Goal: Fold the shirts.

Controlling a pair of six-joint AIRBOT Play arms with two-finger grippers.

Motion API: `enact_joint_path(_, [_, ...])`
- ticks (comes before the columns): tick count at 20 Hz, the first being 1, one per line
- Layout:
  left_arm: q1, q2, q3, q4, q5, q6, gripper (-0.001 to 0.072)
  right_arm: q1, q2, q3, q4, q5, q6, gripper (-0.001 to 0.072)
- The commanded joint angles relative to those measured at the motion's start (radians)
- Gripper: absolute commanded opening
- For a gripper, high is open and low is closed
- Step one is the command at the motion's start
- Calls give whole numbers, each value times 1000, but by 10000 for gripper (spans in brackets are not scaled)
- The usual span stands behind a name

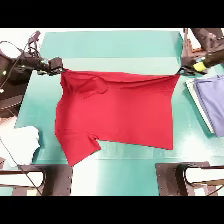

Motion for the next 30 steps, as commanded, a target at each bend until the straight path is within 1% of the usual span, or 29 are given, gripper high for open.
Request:
enact_joint_path(1, [33, -129, 126, -35, -42, 34, 20, 15, -132, 123, 22, -21, 16, 16])
enact_joint_path(3, [71, -132, 151, -32, -106, 86, 21, 15, -133, 151, 7, 24, 4, 16])
enact_joint_path(5, [119, -132, 151, -18, -217, 117, 21, 15, -112, 134, -44, 79, -5, 15])
enact_joint_path(7, [145, -133, 137, 73, -335, 138, 20, 16, -63, 38, -87, 81, -11, 16])
enact_joint_path(8, [147, -133, 117, 124, -372, 137, 20, 21, -36, -29, -95, 76, -11, 16])
enact_joint_path(9, [147, -133, 87, 152, -376, 136, 20, 22, -9, -98, -93, 54, -11, 16])
enact_joint_path(12, [147, -133, -16, 146, -372, 137, 20, 22, 72, -312, -84, -61, -11, 17])
enact_joint_path(16, [147, -133, -129, 142, -356, 132, 24, 23, 86, -465, -19, -123, -12, 18])
enact_joint_path(17, [147, -133, -147, 142, -359, 124, 239, 23, 87, -490, 4, -140, -12, 27])
enact_joint_path(18, [147, -133, -156, 142, -360, 108, 504, 23, 87, -505, 25, -157, -12, 157])
enact_joint_path(19, [147, -130, -158, 144, -365, 102, 477, 23, 87, -512, 43, -166, -12, 330])
enact_joint_path(20, [148, -118, -158, 146, -369, 102, 417, 16, 87, -509, 49, -162, -12, 355])
enact_joint_path(21, [148, -90, -158, 168, -370, 100, 420, 9, 99, -500, 47, -143, -19, 355])
enact_joint_path(23, [148, 23, -192, 255, -375, 75, 420, -5, 170, -501, 41, -121, -47, 355])
enact_joint_path(24, [148, 95, -243, 307, -374, 53, 421, -14, 222, -513, 43, -111, -55, 368])
enact_joint_path(25, [148, 180, -328, 347, -370, 41, 423, -21, 275, -533, 42, -101, -64, 417])
enact_joint_path(26, [148, 258, -425, 368, -365, 27, 476, -23, 317, -550, 42, -89, -82, 431])
enact_joint_path(27, [148, 339, -534, 362, -351, 23, 550, -23, 352, -563, 42, -80, -90, 457])
enact_joint_path(30, [148, 519, -811, 303, -325, 19, 551, -13, 410, -568, 42, -80, -90, 457])
